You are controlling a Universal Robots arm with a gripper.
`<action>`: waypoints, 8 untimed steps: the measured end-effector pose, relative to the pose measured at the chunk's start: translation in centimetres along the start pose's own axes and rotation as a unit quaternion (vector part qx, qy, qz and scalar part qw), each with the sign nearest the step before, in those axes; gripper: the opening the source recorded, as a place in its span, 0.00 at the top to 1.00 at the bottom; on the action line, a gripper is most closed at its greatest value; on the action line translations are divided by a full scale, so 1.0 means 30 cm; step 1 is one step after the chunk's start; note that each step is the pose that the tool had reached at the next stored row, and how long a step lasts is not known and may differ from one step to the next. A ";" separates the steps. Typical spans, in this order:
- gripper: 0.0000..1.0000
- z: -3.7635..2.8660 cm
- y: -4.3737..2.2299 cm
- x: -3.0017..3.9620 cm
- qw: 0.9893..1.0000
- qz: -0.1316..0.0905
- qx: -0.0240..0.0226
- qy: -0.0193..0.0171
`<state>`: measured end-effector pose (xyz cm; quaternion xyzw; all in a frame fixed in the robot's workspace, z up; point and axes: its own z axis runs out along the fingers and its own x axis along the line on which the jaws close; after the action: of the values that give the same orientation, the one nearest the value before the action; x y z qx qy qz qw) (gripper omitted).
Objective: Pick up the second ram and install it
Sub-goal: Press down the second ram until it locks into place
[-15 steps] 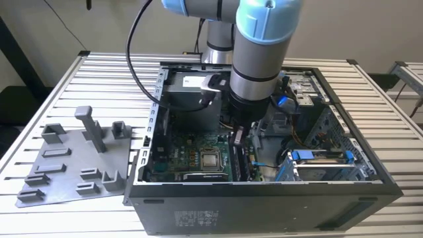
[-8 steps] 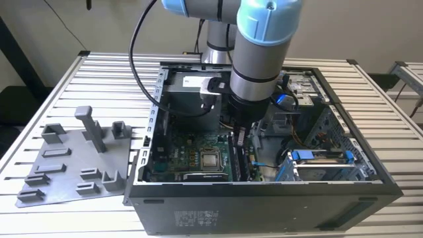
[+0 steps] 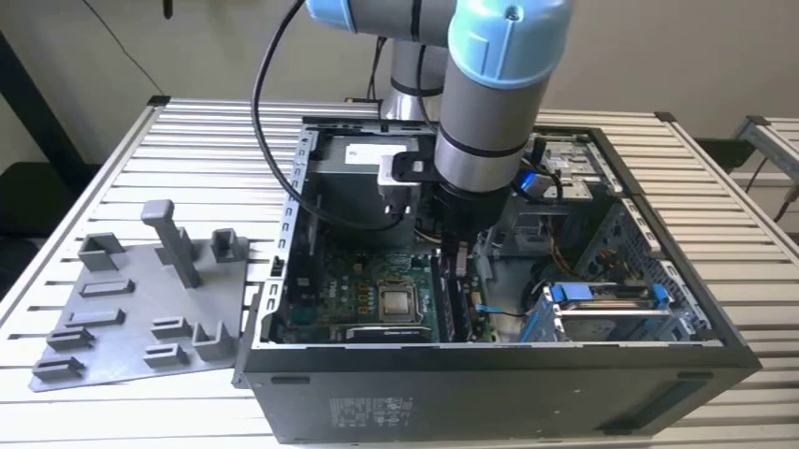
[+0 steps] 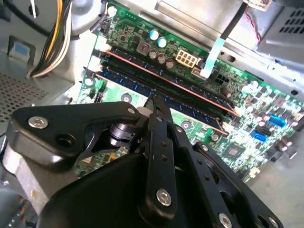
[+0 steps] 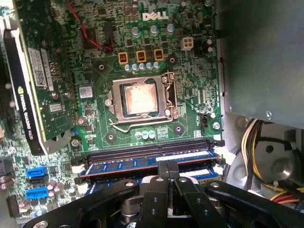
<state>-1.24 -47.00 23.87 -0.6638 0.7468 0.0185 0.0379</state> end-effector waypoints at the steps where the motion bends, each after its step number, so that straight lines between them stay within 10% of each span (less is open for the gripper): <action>1: 0.89 0.000 0.000 0.000 1.000 -0.001 0.000 0.000; 8: 0.89 0.004 -0.002 0.012 1.000 -0.008 -0.001 0.000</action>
<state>-1.23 -47.36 23.73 -0.6700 0.7411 0.0188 0.0379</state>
